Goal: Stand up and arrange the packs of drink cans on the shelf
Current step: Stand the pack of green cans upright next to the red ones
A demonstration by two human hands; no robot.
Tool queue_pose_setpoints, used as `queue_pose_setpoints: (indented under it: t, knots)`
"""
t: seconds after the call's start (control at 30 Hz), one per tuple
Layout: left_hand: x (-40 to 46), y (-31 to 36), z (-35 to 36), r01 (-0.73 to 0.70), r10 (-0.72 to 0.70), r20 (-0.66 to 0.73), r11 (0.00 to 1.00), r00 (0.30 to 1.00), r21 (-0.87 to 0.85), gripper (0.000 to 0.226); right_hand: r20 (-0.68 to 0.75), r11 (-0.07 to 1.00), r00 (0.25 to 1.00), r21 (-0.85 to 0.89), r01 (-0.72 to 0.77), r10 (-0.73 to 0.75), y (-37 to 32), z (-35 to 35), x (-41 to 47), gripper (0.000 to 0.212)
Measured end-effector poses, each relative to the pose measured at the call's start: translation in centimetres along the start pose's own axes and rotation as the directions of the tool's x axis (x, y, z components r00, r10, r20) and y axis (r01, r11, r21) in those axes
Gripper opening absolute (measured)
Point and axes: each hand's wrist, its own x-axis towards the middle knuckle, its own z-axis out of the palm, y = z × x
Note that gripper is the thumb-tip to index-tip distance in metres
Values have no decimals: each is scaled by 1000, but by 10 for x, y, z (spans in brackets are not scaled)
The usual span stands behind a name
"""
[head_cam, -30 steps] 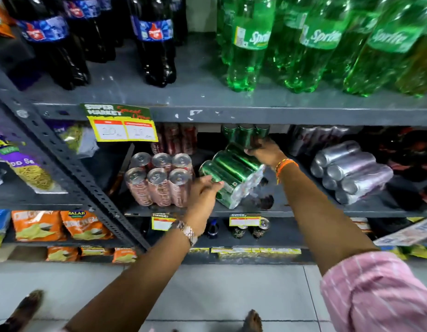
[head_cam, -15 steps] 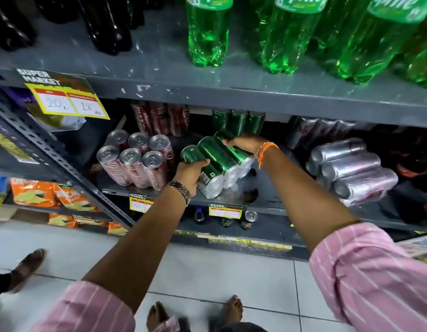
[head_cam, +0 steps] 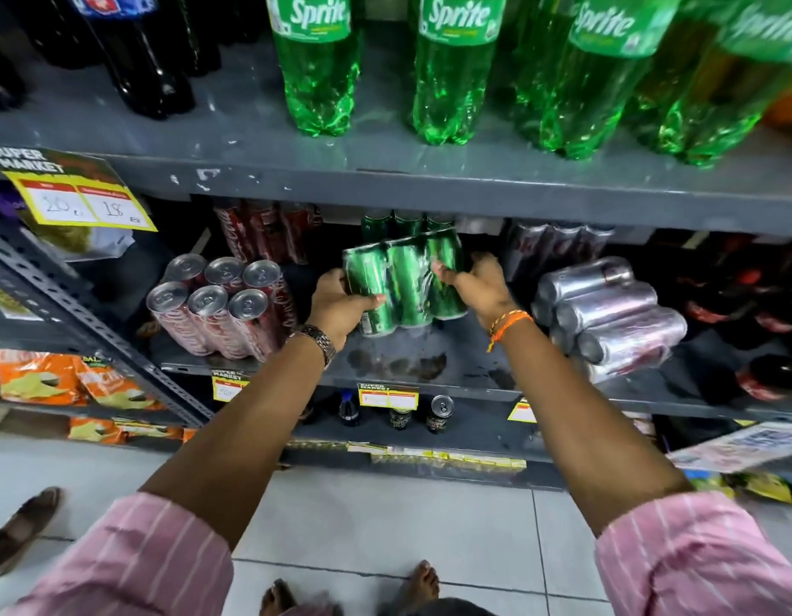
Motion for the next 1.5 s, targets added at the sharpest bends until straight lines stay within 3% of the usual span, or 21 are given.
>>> queue_pose_setpoints:
  t: [0.1,0.23,0.3,0.7,0.9,1.0,1.1,1.3,1.5]
  knots:
    - [-4,-11,6,-34,35,-46,999,998,29,57,-21,999,999,-16,44,-44,11,-3,-14,68]
    - [-11,-28,7,-84,93,-70,989,993,118,63,-53,997,996,20,75,-74,39,1,-35,41]
    - [-15,-33,5,-117,128,-56,978,990,173,63,-71,995,993,21,96,-95,49,2,-44,38]
    - [-35,-66,1,-229,238,-12,944,971,239,67,-49,996,996,42,80,-78,68,3,-82,58]
    - [-26,-36,-12,-201,201,19,963,979,181,90,-24,999,998,14,51,-50,59,-10,-81,73]
    - [-13,-7,-14,-214,208,59,970,976,113,70,-178,998,984,55,21,-11,49,-12,-84,73]
    - [4,12,-2,-181,162,130,972,978,149,46,-336,1000,942,-7,-12,9,41,-1,-98,52]
    - [12,4,13,-172,145,127,956,981,237,36,-319,980,946,-201,-5,-60,31,17,-113,36]
    - [-1,-5,6,-159,153,51,975,987,159,33,-256,980,964,-201,16,-68,21,10,-90,35]
